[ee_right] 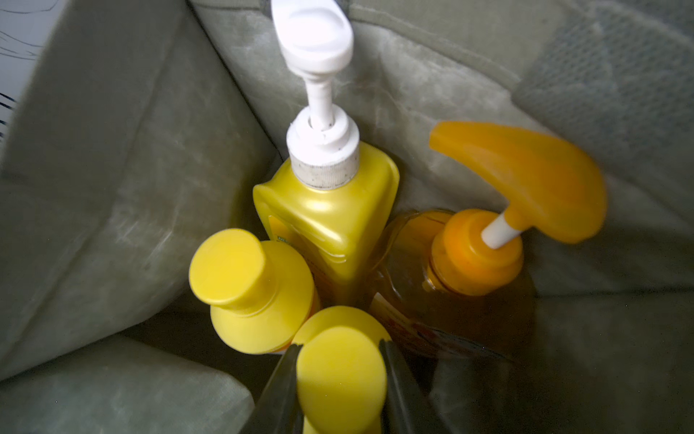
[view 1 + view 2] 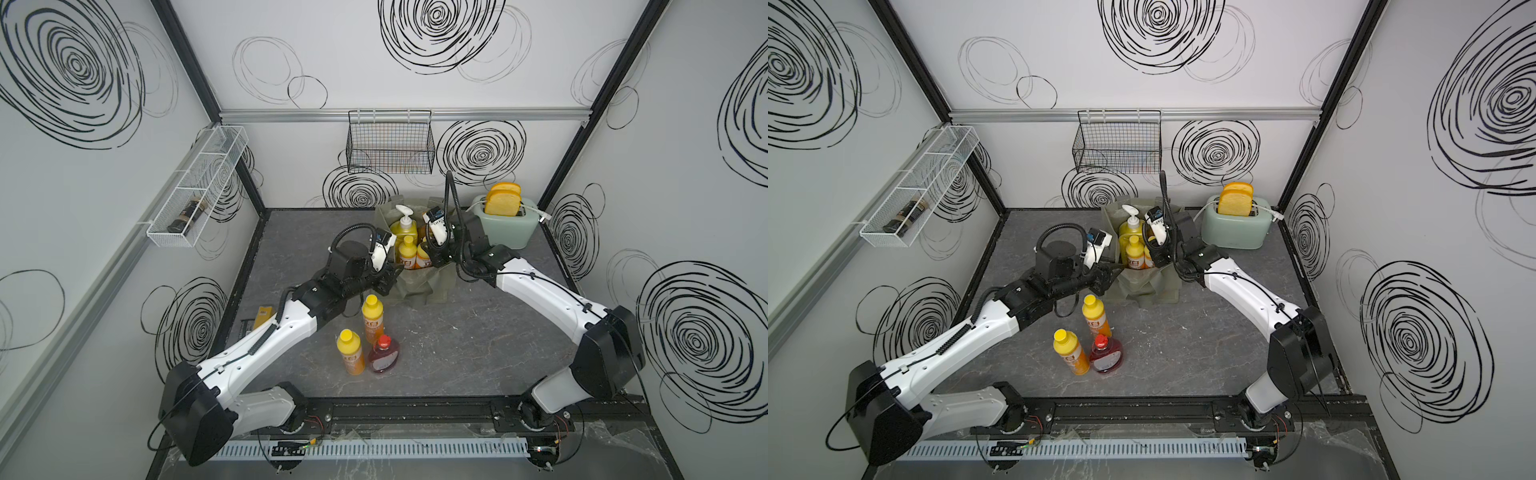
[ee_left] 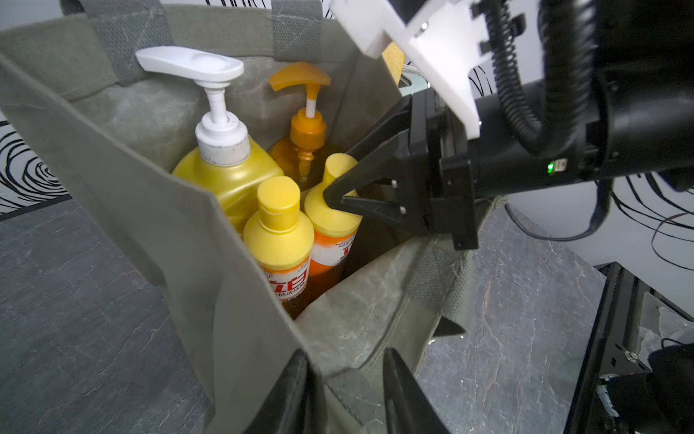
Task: Pack dish soap into the shopping bag
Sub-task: Place the bottle of dish soap in the shopping bag, then pick up the bottle of dish soap at the center of the board.
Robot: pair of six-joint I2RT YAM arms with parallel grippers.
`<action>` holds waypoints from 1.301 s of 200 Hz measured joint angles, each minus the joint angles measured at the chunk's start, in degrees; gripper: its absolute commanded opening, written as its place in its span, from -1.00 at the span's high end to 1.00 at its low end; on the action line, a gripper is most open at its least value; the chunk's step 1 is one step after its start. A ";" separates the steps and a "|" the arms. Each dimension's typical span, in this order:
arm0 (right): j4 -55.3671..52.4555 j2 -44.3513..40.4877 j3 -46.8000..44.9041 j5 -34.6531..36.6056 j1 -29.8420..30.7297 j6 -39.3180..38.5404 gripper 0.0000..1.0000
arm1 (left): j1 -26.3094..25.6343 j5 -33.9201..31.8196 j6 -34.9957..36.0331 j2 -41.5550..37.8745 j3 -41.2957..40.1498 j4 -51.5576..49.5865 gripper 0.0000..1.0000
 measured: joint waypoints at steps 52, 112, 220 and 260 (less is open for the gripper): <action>1.84 1.49 0.94 0.20 0.37 0.57 0.06 | -0.07 0.02 0.07 0.00 0.00 -0.33 0.23; -0.20 0.83 4.35 -0.98 0.68 1.73 -0.36 | -0.15 -0.39 0.42 -0.13 0.00 -0.48 0.16; -11.80 -17.88 0.00 5.84 -0.15 3.13 -0.50 | -1.46 -7.32 3.39 -5.44 1.51 -5.62 -0.80; -15.19 -18.27 -5.90 6.67 -0.20 3.56 -0.52 | -0.52 -12.07 3.02 -15.72 6.08 -13.51 -0.86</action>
